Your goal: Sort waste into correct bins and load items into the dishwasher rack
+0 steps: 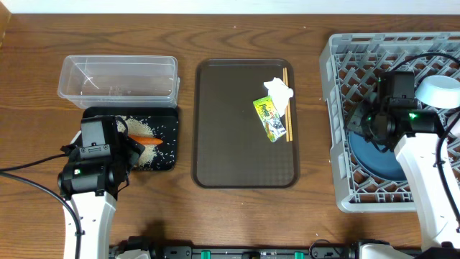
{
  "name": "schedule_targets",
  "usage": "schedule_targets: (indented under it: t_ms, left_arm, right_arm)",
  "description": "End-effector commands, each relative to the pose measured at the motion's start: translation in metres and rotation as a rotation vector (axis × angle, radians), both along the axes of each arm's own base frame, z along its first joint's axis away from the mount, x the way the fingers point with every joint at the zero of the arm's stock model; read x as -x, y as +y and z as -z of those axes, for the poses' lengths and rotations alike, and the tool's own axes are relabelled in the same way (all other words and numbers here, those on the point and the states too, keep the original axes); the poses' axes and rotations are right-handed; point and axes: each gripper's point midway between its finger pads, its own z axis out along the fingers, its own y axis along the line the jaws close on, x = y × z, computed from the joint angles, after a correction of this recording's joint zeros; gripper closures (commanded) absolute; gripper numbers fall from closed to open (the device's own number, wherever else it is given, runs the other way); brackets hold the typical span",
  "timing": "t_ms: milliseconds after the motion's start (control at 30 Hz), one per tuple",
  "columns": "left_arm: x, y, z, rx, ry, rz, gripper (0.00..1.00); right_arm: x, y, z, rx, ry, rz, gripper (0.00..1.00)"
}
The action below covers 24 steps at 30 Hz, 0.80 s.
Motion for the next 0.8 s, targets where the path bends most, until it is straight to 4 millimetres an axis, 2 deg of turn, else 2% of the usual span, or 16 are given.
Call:
schedule_targets:
  t_ms: [0, 200, 467, 600, 767]
  left_arm:
    - [-0.001, 0.003, -0.005, -0.018, -0.008, 0.002, 0.02]
    - [-0.001, 0.003, -0.005, -0.018, -0.008, 0.002, 0.02]
    - [-0.001, 0.003, -0.005, -0.018, -0.008, 0.002, 0.02]
    - [-0.001, 0.003, -0.005, -0.018, -0.008, 0.002, 0.02]
    - [-0.001, 0.003, -0.005, -0.018, -0.008, 0.002, 0.02]
  right_arm:
    - [-0.006, -0.006, -0.015, 0.032, -0.051, 0.037, 0.48]
    - [-0.008, -0.013, -0.007, 0.058, -0.03, 0.073, 0.46]
    - [-0.032, -0.016, 0.011, 0.018, -0.048, 0.194, 0.47]
    - [-0.033, -0.026, 0.02, 0.052, -0.033, 0.264, 0.49]
    - [-0.032, -0.032, 0.021, 0.085, -0.03, 0.278, 0.5]
